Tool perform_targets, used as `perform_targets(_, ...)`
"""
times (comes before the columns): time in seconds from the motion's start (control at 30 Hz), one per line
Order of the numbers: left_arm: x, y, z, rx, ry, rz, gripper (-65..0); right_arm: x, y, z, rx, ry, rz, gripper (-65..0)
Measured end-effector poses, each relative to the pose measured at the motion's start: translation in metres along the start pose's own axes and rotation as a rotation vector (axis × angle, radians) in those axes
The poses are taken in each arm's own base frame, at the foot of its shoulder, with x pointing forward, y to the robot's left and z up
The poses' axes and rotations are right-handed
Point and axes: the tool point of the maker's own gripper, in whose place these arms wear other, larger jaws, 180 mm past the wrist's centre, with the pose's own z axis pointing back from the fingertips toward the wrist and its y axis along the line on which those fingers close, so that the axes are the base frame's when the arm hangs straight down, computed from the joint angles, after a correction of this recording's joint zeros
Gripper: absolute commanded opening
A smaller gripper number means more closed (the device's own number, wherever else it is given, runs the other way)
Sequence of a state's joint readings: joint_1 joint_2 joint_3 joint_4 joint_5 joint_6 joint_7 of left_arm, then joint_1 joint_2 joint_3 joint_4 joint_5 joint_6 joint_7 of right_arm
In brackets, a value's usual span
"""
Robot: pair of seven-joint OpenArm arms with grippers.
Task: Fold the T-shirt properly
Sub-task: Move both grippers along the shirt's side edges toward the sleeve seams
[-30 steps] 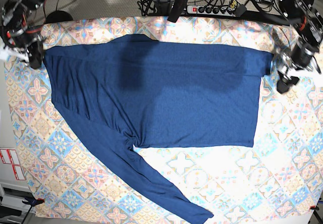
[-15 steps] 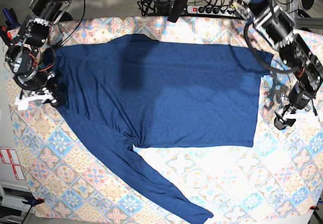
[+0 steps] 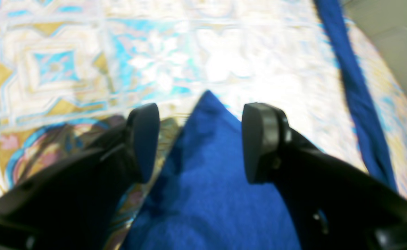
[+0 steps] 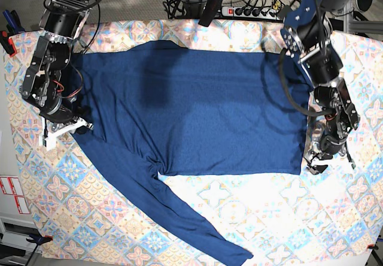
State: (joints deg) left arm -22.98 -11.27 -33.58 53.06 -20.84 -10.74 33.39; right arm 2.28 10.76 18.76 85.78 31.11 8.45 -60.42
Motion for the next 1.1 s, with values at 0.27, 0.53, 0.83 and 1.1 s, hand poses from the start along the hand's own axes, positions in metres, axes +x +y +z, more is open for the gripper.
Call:
perform_targets(0.27,-0.019,0.003,-0.020,0.032,-0.006,-0.001,-28.9,0.000,0.000,0.000,0.002,-0.003,-0.004,-51.8)
perform_targets(0.53,-0.031,0.001,-0.026,0.039,0.027,-0.007,-28.9,0.000,0.000,0.000,0.002,-0.004,-0.005,-51.8)
perform_targets(0.83,-0.037,0.007,-0.024,0.049,0.034,-0.010,-28.9,0.000,0.000,0.000,0.002,-0.003,-0.005,-51.8)
perform_targets(1.1,-0.046,0.017,-0.021,0.066,0.050,-0.011,-28.9,-0.001,-0.001,0.000,0.002,-0.001,-0.006,-51.8)
